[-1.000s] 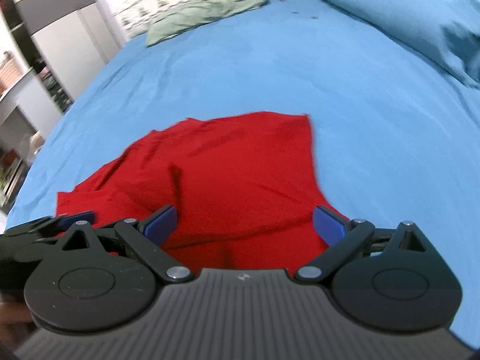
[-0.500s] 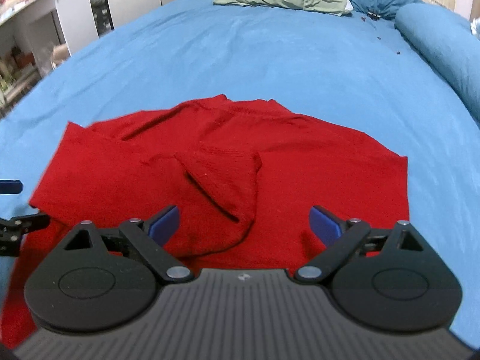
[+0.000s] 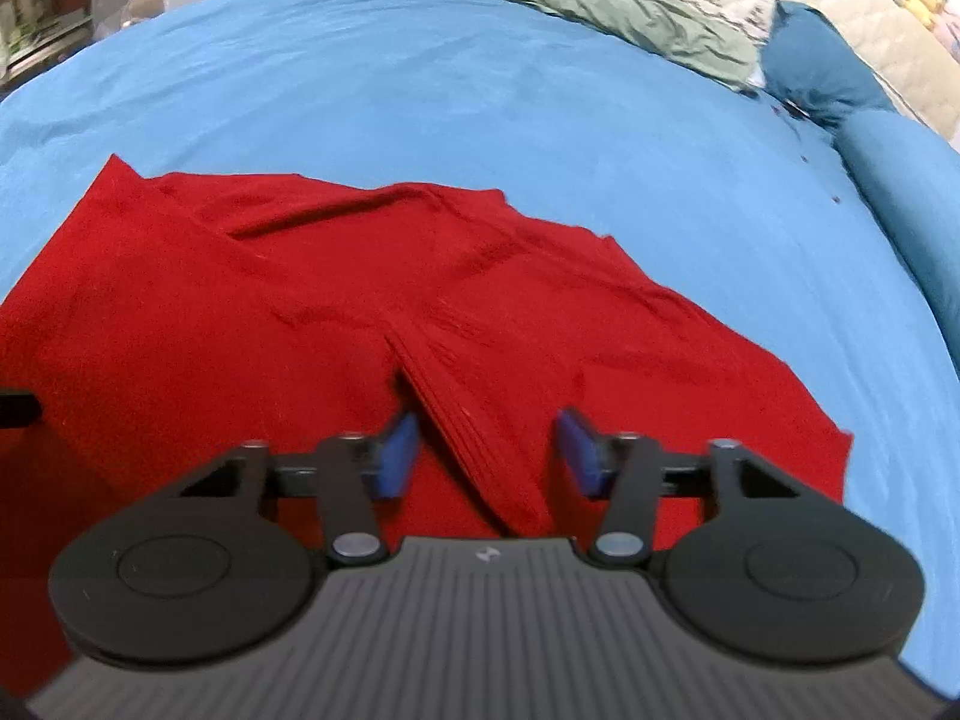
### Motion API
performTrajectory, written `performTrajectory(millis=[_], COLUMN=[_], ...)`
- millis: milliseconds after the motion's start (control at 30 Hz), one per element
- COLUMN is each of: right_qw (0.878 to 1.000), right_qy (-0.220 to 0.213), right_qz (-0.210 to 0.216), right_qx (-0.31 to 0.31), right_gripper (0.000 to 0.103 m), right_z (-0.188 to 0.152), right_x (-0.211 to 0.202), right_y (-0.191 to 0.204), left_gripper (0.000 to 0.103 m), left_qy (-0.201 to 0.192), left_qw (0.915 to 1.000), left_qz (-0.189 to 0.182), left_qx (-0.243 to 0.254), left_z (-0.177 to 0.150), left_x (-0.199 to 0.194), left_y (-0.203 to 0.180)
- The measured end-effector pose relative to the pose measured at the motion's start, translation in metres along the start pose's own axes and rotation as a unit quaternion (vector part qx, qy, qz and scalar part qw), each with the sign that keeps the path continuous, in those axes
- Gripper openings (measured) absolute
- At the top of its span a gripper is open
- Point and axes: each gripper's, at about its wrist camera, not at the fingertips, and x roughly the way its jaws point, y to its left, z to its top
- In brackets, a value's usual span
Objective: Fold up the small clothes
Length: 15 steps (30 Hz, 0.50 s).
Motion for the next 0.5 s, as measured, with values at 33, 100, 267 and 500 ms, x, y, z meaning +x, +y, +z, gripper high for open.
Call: performTrajectory(millis=[33,100,267,500], right_qw=[1.0,1.0,0.997,0.984], right_qy=[0.003,0.003,-0.013,-0.049], right_qz=[0.006,0.007,-0.01,-0.047], right_qx=[-0.002,0.003,0.074,0.163], right_gripper=[0.026,0.024,0.021,0.02], right_z=[0.002,0.006,0.015,0.026], right_x=[0.003,0.002,-0.015,-0.042], right_y=[0.0,-0.002,-0.037,-0.105], left_gripper=[0.075,0.075,0.063,0.041], left_qy=[0.003,0.008,0.0,-0.009], left_qw=[1.0,1.0,1.0,0.9999], left_qz=[-0.002,-0.004,0.001,0.013], left_qx=[-0.002,-0.002,-0.007,-0.004], left_z=[-0.002,-0.005,-0.004,0.008], left_x=[0.0,0.002,0.009,0.016], left_y=[0.001,0.001,0.001,0.001])
